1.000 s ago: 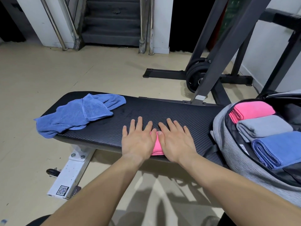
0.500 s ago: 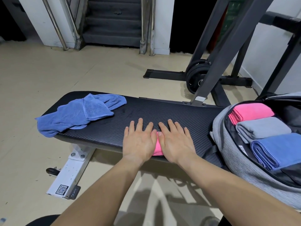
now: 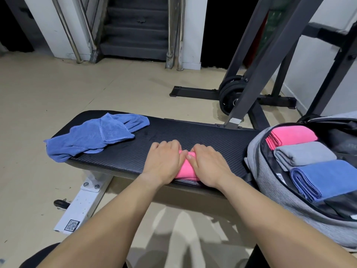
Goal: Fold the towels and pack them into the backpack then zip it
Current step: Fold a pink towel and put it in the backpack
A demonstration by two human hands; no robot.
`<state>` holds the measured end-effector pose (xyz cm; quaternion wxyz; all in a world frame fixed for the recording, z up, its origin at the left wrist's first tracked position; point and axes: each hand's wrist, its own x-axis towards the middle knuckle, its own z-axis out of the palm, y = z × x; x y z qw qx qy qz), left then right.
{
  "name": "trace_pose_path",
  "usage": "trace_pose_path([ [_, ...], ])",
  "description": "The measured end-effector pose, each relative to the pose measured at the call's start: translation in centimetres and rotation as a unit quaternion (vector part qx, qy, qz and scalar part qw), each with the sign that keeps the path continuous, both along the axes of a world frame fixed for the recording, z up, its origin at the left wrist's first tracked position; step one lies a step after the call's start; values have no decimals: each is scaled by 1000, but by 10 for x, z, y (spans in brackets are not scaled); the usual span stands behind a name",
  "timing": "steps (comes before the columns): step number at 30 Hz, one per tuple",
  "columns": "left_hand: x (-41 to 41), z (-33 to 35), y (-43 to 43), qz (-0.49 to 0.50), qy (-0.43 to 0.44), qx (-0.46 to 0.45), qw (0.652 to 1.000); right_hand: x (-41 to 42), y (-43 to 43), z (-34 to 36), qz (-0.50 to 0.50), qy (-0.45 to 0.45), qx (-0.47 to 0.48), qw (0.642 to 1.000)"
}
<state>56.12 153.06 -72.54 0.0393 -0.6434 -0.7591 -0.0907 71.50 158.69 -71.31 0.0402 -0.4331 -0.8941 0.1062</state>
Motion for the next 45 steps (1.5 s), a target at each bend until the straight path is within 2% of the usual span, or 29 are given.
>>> trace_pose_path([
  [4,8,0,16,19,11,-27,999,1,14,-1,-27,-12,44,999],
  [8,18,0,28,51,-30,-78,995,1,14,-20,-54,0,14,998],
  [13,41,0,39,35,-74,-13,997,3,22,-25,-36,-11,-40,998],
  [18,39,-17,33,44,-65,-38,996,10,35,-26,-46,82,-146,985],
  [20,40,-19,32,44,-50,-40,997,8,36,-17,-74,118,-145,980],
  [22,41,-21,34,47,-42,-48,997,2,32,-11,-111,130,-98,980],
  [25,40,-21,34,47,-49,-63,996,-4,23,-17,-106,52,-27,993],
  [29,28,-18,32,23,-124,-45,991,-2,27,-31,-120,-10,-25,992],
  [32,21,-20,27,21,-80,-65,994,-6,29,-31,-125,-43,-12,991],
  [34,24,-19,24,47,-36,-89,994,-8,27,-30,-122,-56,-3,991],
  [36,27,-16,21,62,-38,-99,992,-5,23,-28,-95,-34,14,995],
  [38,23,-12,17,44,-79,-100,991,5,22,-25,-37,1,18,999],
  [41,6,-1,10,-8,-180,-139,974,25,19,-14,1,28,-57,998],
  [45,6,16,-3,-30,-186,-128,974,45,7,4,14,49,-80,996],
])
